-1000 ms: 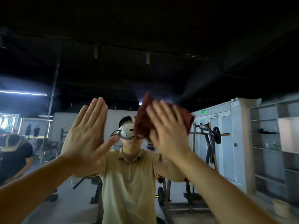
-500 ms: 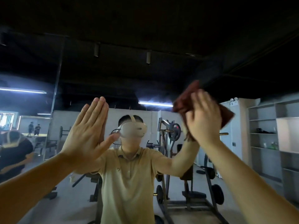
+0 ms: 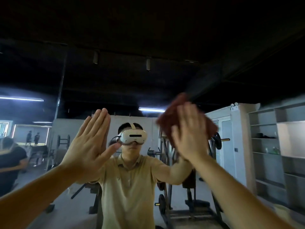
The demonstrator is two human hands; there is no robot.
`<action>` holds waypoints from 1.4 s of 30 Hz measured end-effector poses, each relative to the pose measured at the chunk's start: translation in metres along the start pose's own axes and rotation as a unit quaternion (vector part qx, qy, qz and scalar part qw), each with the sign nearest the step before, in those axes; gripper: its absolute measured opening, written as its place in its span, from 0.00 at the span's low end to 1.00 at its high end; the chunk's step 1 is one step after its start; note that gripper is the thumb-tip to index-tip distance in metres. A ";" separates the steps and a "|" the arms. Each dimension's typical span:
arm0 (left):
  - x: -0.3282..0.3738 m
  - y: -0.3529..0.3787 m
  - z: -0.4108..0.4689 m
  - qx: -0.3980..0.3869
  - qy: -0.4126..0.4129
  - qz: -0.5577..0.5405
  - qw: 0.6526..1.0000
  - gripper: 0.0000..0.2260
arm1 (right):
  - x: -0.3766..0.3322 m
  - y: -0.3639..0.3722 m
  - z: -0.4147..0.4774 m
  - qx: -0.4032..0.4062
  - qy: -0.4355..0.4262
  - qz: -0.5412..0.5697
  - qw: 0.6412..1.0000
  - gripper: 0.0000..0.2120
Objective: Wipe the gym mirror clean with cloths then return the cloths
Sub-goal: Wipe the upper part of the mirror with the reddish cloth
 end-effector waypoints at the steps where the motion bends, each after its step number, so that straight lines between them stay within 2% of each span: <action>1: -0.001 0.000 0.000 -0.007 -0.001 0.021 1.000 0.40 | 0.027 -0.009 0.008 0.028 0.095 -0.013 0.995 0.32; 2: -0.003 0.000 0.000 -0.012 -0.001 0.038 0.999 0.40 | 0.043 -0.013 0.016 0.043 0.175 -0.014 0.983 0.33; 4: -0.006 -0.003 -0.001 -0.011 0.000 0.048 0.999 0.39 | 0.033 -0.012 0.036 0.064 0.277 0.005 0.959 0.36; 6: -0.009 -0.008 -0.006 0.011 -0.006 0.041 0.999 0.37 | -0.012 -0.003 0.056 0.080 0.289 0.023 0.954 0.37; 9: -0.015 -0.012 -0.018 0.065 -0.047 0.008 0.997 0.34 | -0.111 0.030 0.056 0.107 0.141 0.032 0.984 0.33; 12: -0.025 -0.015 -0.033 0.119 -0.115 -0.065 0.984 0.31 | -0.190 0.066 0.019 0.032 -0.056 0.092 0.994 0.31; 15: -0.031 -0.012 -0.045 0.091 -0.132 -0.064 0.985 0.31 | -0.180 0.072 -0.022 -0.082 -0.248 0.047 0.964 0.33; 16: -0.032 -0.008 -0.047 0.066 -0.120 -0.034 0.990 0.32 | -0.158 0.066 -0.027 -0.094 -0.274 0.025 0.957 0.34; 18: -0.033 0.000 -0.050 0.013 -0.096 0.034 0.995 0.34 | -0.103 0.049 -0.019 -0.078 -0.222 -0.007 0.972 0.34; 21: -0.039 0.010 -0.051 -0.014 -0.078 0.078 0.994 0.37 | -0.030 0.019 0.029 -0.012 0.004 -0.031 0.999 0.34; 23: -0.040 0.015 -0.051 -0.001 -0.068 0.081 0.994 0.38 | -0.019 0.010 0.065 0.035 0.161 -0.004 0.986 0.34; 25: -0.040 0.016 -0.050 0.014 -0.067 0.083 0.994 0.39 | -0.050 0.016 0.094 0.063 0.233 0.018 0.970 0.35; 27: -0.040 0.015 -0.051 0.026 -0.062 0.077 0.995 0.39 | -0.102 0.031 0.101 0.077 0.189 0.016 0.979 0.34; 30: -0.045 0.013 -0.052 0.024 -0.045 0.065 0.997 0.38 | -0.176 0.059 0.067 0.073 0.033 0.028 0.996 0.32; 33: -0.048 0.010 -0.055 0.023 -0.035 0.038 0.998 0.36 | -0.198 0.078 -0.007 -0.002 -0.095 0.047 0.994 0.31; 36: -0.048 0.007 -0.056 0.012 -0.037 0.007 0.999 0.38 | -0.163 0.076 -0.090 -0.121 -0.214 -0.001 0.969 0.33; 39: -0.048 0.007 -0.055 0.001 -0.035 0.012 0.999 0.42 | -0.107 0.051 -0.117 -0.169 -0.227 -0.044 0.958 0.36; 42: -0.045 0.007 -0.054 0.005 -0.040 0.028 0.999 0.44 | -0.083 0.022 -0.074 -0.138 -0.122 -0.039 0.982 0.33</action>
Point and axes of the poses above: each hand's wrist, its own z-axis towards the middle knuckle, its own y-axis out of the palm, x = y × z, the point moved 4 cm from there along z, towards the middle knuckle, and after that the axes turned 12 degrees about z, right-handed, at the moved point
